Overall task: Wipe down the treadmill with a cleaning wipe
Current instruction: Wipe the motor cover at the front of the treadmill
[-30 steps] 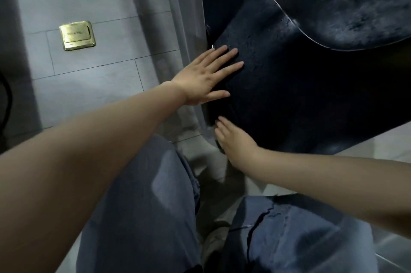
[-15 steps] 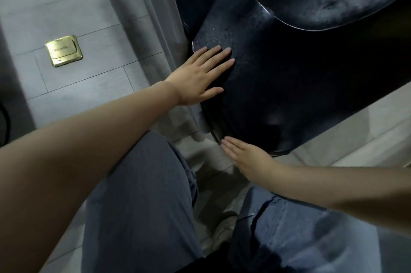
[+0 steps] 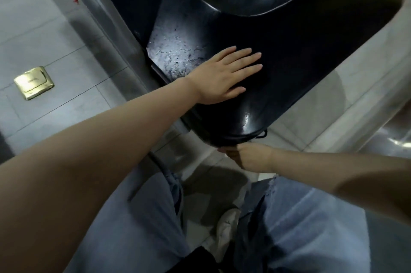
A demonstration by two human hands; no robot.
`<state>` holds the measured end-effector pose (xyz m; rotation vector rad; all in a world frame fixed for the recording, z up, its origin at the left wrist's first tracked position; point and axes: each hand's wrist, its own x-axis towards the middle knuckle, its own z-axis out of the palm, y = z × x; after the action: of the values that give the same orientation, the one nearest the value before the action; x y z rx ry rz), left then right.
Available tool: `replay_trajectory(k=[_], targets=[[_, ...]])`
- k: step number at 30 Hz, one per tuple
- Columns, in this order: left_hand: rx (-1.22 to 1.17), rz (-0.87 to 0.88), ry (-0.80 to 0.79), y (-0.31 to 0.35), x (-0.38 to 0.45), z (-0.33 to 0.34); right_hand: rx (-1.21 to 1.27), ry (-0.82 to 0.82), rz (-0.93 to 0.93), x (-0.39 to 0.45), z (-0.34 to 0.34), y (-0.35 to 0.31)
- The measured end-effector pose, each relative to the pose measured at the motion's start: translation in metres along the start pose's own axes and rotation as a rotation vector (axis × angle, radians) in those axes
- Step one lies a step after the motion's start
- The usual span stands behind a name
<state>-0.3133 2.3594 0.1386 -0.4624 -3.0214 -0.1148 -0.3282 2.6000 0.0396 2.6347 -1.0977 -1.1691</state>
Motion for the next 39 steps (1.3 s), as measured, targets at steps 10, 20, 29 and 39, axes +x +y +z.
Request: replay_trajectory(k=[10, 20, 29, 39], targets=[[0.013, 0.201, -0.165, 0.043, 0.072, -0.002, 0.606, 0.618, 0.132, -0.058, 0.000, 0.006], [0.064, 0.202, -0.235, 0.059, 0.102, 0.012, 2.472, 1.063, 2.247, -0.081, -0.022, -0.037], [0.068, 0.202, -0.213, 0.061, 0.100, 0.014, 2.588, 1.596, 2.106, -0.007, -0.096, 0.001], [0.059, 0.189, -0.229, 0.064, 0.097, 0.010, 3.399, 1.802, 1.667, 0.018, -0.069, -0.011]])
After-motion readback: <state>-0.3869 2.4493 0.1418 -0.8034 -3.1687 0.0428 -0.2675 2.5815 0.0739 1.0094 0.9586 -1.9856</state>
